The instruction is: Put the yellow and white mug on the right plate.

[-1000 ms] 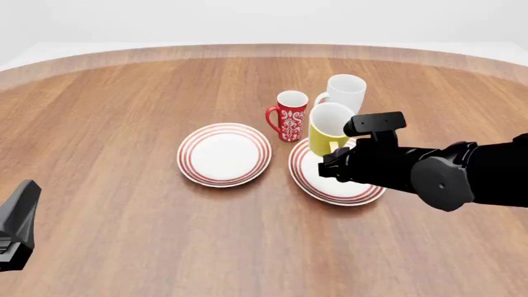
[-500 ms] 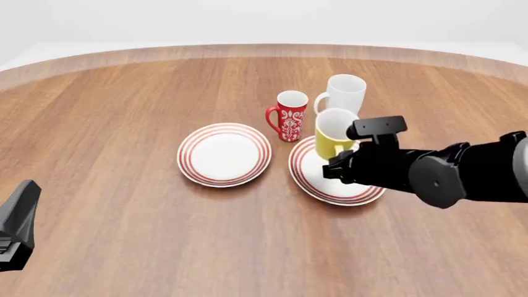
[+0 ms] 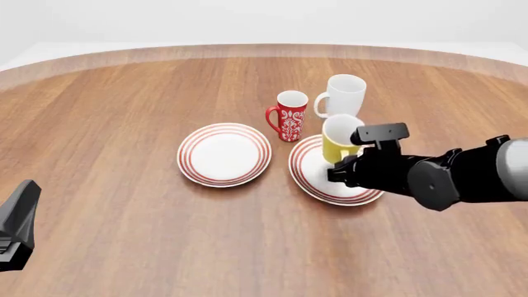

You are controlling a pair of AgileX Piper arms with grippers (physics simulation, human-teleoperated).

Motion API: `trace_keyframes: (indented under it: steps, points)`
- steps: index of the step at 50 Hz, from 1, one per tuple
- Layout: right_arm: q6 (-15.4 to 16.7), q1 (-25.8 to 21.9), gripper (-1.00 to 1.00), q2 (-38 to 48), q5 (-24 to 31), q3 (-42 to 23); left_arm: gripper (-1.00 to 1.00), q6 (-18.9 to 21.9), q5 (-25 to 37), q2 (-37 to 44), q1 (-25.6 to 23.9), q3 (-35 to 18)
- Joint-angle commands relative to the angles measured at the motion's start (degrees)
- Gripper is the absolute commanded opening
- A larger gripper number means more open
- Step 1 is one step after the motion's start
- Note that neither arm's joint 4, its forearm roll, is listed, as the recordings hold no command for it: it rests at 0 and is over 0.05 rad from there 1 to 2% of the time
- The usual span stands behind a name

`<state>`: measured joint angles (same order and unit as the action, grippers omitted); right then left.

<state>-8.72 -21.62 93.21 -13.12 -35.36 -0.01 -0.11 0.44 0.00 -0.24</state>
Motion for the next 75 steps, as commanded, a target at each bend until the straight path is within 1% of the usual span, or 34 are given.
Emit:
trace_keyframes:
  steps: [1,7,29,30,42,57,65,75]
  points:
    - [-0.56,0.19,-1.00,1.87,-1.77,-0.13,1.00,0.00,0.00,0.01,0.00,0.00]
    - [-0.54,0.63,-1.00,3.12,-3.08,0.24,1.00,0.00,0.00,0.00,-0.01,0.00]
    - [-0.85,0.67,-1.00,3.89,-4.16,0.65,1.00,0.00,0.00,-0.01,0.00,0.00]
    - [-0.60,0.73,1.00,3.79,-4.08,0.67,1.00,-0.01,0.00,0.01,-0.01,0.00]
    - [-0.62,0.88,1.00,2.55,-3.34,0.84,1.00,0.01,0.00,0.01,0.01,0.00]
    - [-1.54,0.55,1.00,-1.81,-2.48,4.06,1.00,-0.01,0.00,0.00,0.00,0.00]
    - [-1.84,0.36,1.00,-5.07,-1.22,5.60,1.00,-0.01,0.00,0.00,0.00,0.00]
    - [-2.30,0.05,1.00,-12.73,2.68,7.56,1.00,-0.01,0.00,0.00,0.00,0.00]
